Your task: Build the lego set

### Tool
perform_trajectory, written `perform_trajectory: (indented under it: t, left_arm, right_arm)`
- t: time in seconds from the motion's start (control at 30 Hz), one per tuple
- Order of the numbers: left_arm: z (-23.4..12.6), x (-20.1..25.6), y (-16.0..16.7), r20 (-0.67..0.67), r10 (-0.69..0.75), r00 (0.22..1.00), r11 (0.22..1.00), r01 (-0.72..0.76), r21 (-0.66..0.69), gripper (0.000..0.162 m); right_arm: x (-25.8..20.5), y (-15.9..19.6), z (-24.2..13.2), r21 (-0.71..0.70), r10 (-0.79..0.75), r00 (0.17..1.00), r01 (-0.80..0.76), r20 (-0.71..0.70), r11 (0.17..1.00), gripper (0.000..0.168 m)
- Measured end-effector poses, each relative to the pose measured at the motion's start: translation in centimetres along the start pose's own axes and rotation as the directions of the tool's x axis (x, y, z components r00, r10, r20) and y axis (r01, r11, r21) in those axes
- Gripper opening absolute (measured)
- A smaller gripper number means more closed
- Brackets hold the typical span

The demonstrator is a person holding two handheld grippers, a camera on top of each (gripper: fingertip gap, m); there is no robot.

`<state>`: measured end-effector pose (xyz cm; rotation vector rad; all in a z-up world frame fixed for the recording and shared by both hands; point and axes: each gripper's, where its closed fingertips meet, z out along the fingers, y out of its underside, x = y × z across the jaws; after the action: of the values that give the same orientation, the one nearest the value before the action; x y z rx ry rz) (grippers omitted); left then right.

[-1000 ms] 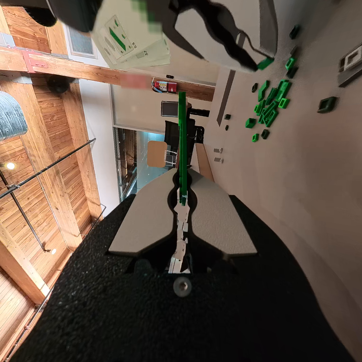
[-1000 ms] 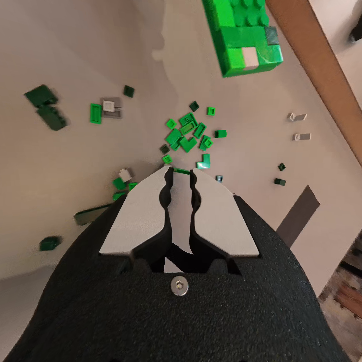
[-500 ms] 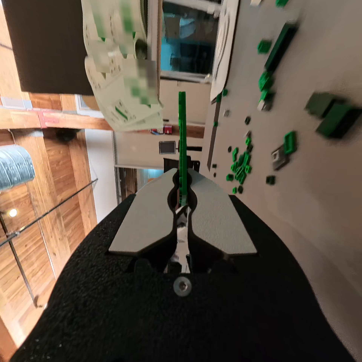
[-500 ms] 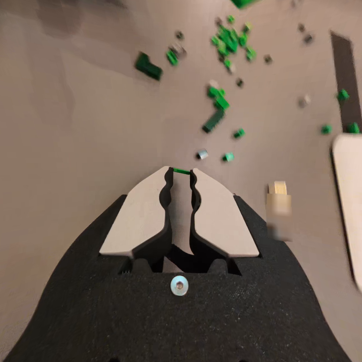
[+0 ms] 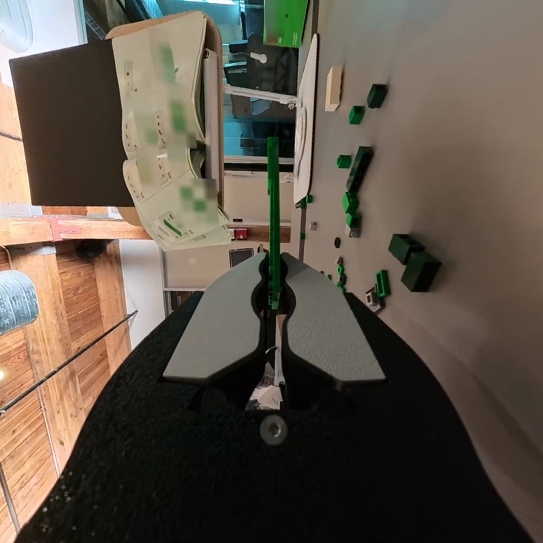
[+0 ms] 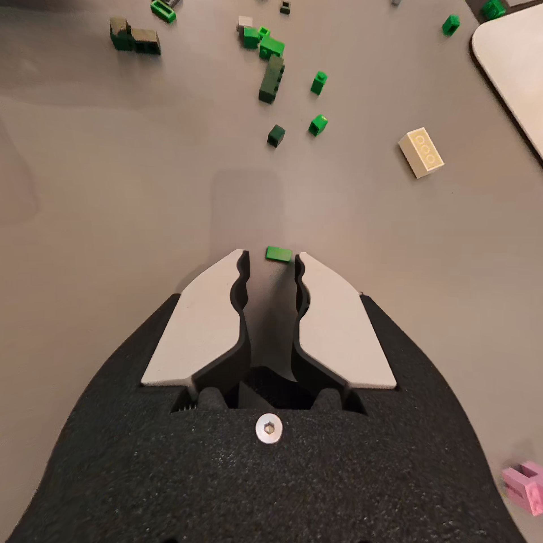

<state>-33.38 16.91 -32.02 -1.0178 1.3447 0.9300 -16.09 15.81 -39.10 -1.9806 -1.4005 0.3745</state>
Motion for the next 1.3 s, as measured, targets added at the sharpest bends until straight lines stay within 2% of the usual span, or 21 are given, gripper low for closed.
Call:
perform_trajectory:
  t: [0.03, 0.13, 0.2, 0.27, 0.37, 0.43, 0.53, 0.7, 0.83, 1.1, 1.2, 1.3]
  left_arm:
    - [0.0, 0.0, -0.1, -0.002, 0.001, 1.000, 1.000, -0.001, 0.002, 0.004]
    - [0.0, 0.1, -0.2, -0.007, -0.002, 1.000, 1.000, 0.002, 0.008, 0.004]
    - [0.0, 0.1, -0.5, -0.009, 0.001, 1.000, 1.000, -0.001, 0.019, 0.005]
    - [-0.1, 0.2, -1.3, -0.014, 0.012, 1.000, 0.999, -0.012, 0.048, 0.005]
    - [-0.2, 0.5, -3.6, -0.033, 0.020, 0.999, 0.992, -0.016, 0.127, 0.005]
    - [-0.4, 1.2, -5.4, -0.059, 0.041, 0.997, 0.982, -0.029, 0.187, 0.005]
    - [-0.6, 2.1, -7.5, -0.081, 0.092, 0.993, 0.965, -0.068, 0.254, 0.004]
    - [-1.1, 3.3, -9.0, -0.132, 0.130, 0.983, 0.943, -0.081, 0.323, 0.004]
    - [-1.6, 4.5, -10.6, -0.150, 0.190, 0.970, 0.916, -0.120, 0.382, 0.004]
    - [-1.6, 4.2, -10.5, -0.142, 0.182, 0.973, 0.919, -0.117, 0.376, 0.004]
    - [-1.6, 4.2, -10.4, -0.137, 0.186, 0.973, 0.921, -0.124, 0.370, 0.004]
    - [-1.1, 3.8, -10.0, -0.106, 0.184, 0.977, 0.933, -0.140, 0.331, 0.004]
  right_arm:
    - [-0.1, 0.1, -0.2, -0.005, 0.002, 1.000, -0.002, 0.011, 1.000, 0.030]
    - [0.0, 0.1, -0.8, 0.010, -0.065, 0.997, 0.064, 0.049, 0.998, 0.031]
    - [-0.1, 0.2, -1.3, 0.009, -0.218, 0.968, 0.218, 0.126, 0.976, 0.031]
    - [0.2, -0.2, -1.7, 0.037, -0.373, 0.910, 0.373, 0.180, 0.927, 0.030]
    - [-0.8, -0.6, -2.2, 0.088, -0.516, 0.780, 0.522, 0.354, 0.849, 0.028]
    - [-0.8, -0.3, -1.9, 0.043, -0.565, 0.706, 0.608, 0.427, 0.792, 0.030]
    - [-0.1, -0.2, -1.2, -0.006, -0.631, 0.620, 0.715, 0.466, 0.699, 0.033]
    - [0.1, 0.0, -0.4, -0.015, -0.665, 0.521, 0.793, 0.536, 0.609, 0.019]
    - [0.4, 0.5, -0.2, -0.042, -0.616, 0.504, 0.793, 0.606, 0.608, 0.013]
    - [0.5, 0.5, 0.2, -0.050, -0.632, 0.467, 0.826, 0.619, 0.561, 0.010]
    - [0.5, 0.4, 0.3, -0.079, -0.604, 0.507, 0.801, 0.615, 0.593, 0.008]
    - [0.1, -1.8, -0.4, -0.052, -0.567, 0.604, 0.709, 0.559, 0.703, 0.008]
